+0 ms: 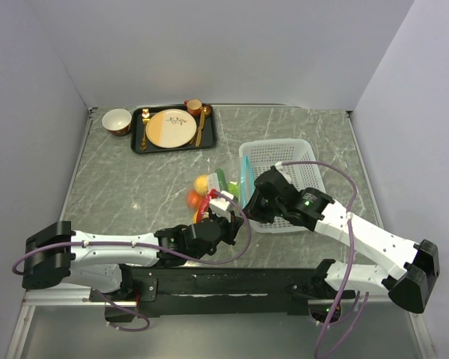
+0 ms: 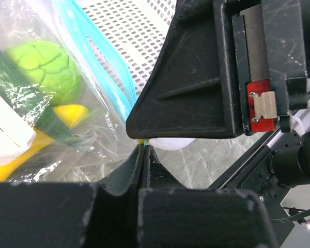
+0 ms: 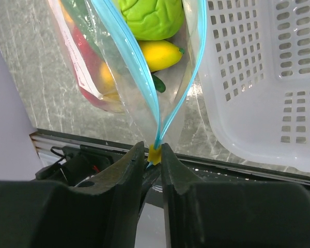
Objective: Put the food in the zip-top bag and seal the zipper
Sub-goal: Zip the zipper food storage bag at the center of the board.
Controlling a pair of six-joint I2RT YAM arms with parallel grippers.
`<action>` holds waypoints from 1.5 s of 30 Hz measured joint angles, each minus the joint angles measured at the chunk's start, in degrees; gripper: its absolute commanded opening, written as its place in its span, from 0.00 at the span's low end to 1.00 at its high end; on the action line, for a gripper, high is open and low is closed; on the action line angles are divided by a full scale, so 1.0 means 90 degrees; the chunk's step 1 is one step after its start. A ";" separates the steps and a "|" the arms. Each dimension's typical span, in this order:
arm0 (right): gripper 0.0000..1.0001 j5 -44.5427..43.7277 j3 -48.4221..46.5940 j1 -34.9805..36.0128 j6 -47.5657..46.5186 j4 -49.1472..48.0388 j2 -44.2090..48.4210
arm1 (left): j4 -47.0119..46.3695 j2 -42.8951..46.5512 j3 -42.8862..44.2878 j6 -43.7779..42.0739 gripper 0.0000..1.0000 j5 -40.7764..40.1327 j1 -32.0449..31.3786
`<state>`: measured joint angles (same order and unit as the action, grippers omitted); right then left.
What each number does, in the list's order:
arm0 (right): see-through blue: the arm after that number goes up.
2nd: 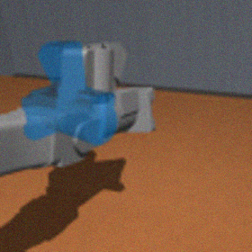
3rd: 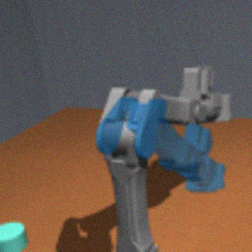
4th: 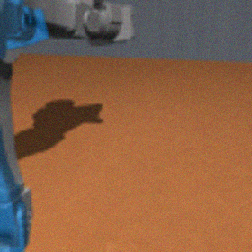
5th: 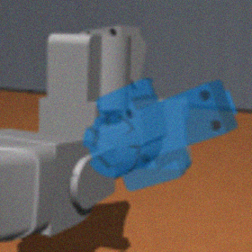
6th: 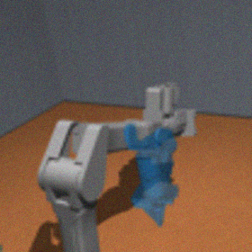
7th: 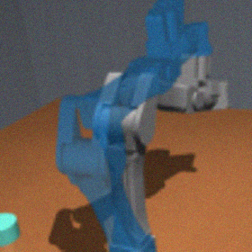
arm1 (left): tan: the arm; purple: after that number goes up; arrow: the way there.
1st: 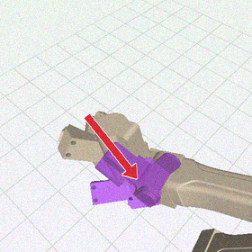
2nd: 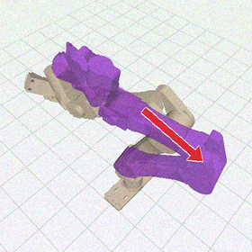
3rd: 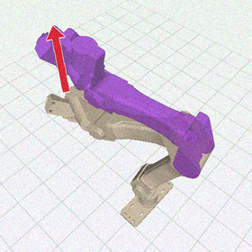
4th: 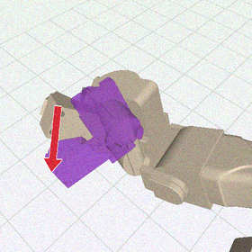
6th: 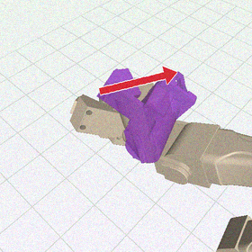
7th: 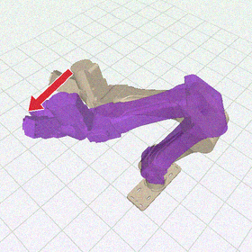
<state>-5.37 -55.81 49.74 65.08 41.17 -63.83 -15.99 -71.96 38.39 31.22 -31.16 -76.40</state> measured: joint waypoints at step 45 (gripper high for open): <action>0.00 0.0277 0.0663 -0.0277 0.0342 -0.0767 0.0364 | 0.0425 0.0284 -0.0022 0.0138 0.01 0.0000 0.0036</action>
<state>-2.87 -49.84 47.24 68.16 34.26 -60.55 -12.16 -69.41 38.20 32.47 -31.16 -76.07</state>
